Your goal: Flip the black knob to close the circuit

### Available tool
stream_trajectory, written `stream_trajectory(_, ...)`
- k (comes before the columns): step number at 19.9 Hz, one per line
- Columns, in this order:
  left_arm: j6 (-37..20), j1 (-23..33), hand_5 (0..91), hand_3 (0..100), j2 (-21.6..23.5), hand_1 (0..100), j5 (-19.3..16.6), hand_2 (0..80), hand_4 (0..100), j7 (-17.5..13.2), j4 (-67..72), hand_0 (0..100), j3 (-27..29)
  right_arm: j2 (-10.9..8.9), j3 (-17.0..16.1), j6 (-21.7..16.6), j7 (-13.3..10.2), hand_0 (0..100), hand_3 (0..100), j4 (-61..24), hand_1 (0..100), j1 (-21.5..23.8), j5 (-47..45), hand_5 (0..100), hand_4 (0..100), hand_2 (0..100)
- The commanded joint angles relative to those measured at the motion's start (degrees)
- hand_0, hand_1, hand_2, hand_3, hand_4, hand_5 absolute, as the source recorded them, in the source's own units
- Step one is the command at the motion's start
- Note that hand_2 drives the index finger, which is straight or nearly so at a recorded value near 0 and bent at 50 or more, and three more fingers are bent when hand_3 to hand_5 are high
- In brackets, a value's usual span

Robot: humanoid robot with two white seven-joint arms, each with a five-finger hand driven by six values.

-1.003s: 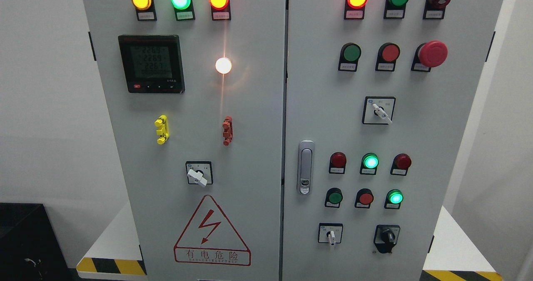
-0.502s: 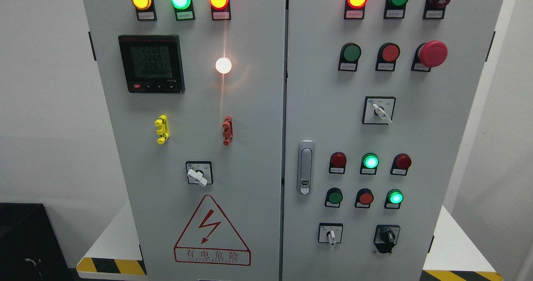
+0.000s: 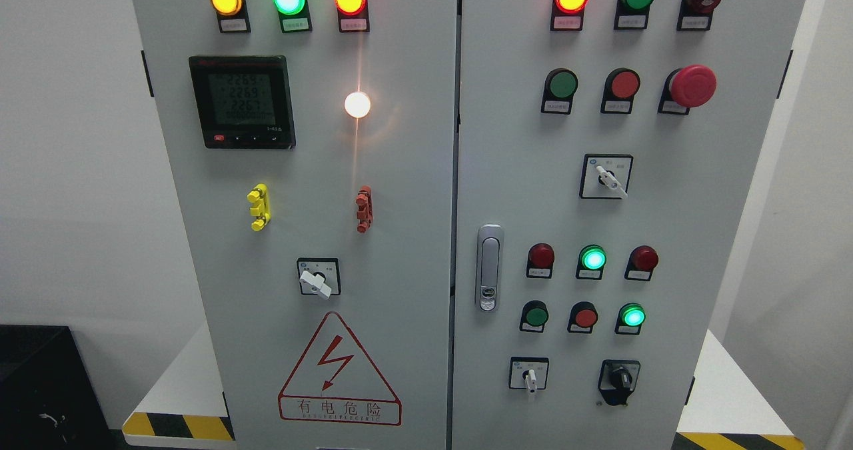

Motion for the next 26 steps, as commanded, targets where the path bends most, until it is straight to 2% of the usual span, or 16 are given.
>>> stream_trajectory(1,0.04,1.32,0.0,0,0.00,56,0.03,0.0,0,-0.04,-1.67,12,0.00,0.01,0.05,0.88,-0.84,0,61,-15.83,5,-0.12,8.97,56,53,49)
stream_trajectory(3,0.04,1.32,0.0,0,0.00,56,0.03,0.0,0,-0.04,-1.76,12,0.00,0.01,0.05,1.42,-1.54,0,62,-18.38,4,-0.21,10.11,65,57,50)
stream_trajectory(4,0.04,1.32,0.0,0,0.00,56,0.03,0.0,0,-0.04,-1.76,12,0.00,0.01,0.05,1.42,-2.85,0,62,-19.52,4,-0.21,11.51,67,58,51)
stream_trajectory(6,0.04,1.32,0.0,0,0.00,56,0.03,0.0,0,-0.04,-1.67,12,0.00,0.01,-0.56,1.42,-5.92,0,68,-21.63,3,-0.29,15.54,84,67,54)
stream_trajectory(9,0.04,1.32,0.0,0,0.00,56,0.03,0.0,0,-0.04,-1.76,12,0.00,0.09,-0.48,1.24,-6.29,0,74,-26.12,3,-0.21,17.15,96,75,57)
stream_trajectory(19,0.04,1.32,0.0,0,0.00,56,0.03,0.0,0,-0.04,-1.76,12,0.00,0.18,-1.00,1.51,-5.76,0,84,-34.12,3,-2.75,17.76,100,82,69)
stream_trajectory(22,0.04,1.32,0.0,0,0.00,56,-0.06,0.0,0,-0.04,-1.67,12,0.00,0.27,-1.53,2.55,-3.66,0,89,-37.19,4,-3.72,18.55,100,84,76)
stream_trajectory(26,0.04,1.32,0.0,0,0.00,56,0.03,0.0,0,-0.04,-1.76,12,0.00,0.36,-1.62,3.70,-2.78,0,97,-39.92,5,-4.51,18.64,100,90,83)
